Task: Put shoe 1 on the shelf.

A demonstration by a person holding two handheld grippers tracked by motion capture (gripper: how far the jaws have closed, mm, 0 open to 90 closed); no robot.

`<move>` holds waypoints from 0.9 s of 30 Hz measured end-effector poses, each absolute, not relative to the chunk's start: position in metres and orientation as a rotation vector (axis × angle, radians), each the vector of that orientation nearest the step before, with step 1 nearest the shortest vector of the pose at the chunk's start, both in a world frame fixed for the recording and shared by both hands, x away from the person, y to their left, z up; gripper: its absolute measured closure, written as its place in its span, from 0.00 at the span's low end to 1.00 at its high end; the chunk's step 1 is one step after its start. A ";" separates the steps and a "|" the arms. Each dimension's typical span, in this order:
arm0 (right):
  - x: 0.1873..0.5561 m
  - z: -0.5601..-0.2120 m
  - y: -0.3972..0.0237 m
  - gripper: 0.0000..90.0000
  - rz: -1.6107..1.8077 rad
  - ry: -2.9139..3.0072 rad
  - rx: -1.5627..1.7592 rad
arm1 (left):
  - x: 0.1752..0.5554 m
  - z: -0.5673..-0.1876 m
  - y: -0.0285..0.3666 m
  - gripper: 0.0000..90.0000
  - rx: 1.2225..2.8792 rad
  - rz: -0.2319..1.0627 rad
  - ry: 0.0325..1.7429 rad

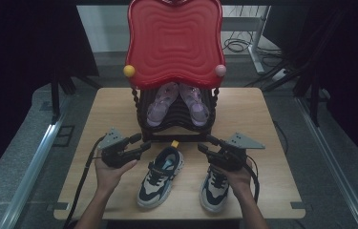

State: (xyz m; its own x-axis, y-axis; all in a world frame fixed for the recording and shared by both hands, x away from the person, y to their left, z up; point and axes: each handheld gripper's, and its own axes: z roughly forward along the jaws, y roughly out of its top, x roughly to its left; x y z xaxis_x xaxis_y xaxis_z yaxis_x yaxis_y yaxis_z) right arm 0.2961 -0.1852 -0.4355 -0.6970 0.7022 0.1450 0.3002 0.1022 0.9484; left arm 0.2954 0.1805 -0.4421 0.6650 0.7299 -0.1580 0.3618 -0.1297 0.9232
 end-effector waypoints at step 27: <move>0.272 -0.452 -0.199 0.53 1.512 2.209 0.965 | 0.269 -0.471 0.196 0.53 1.852 0.283 0.921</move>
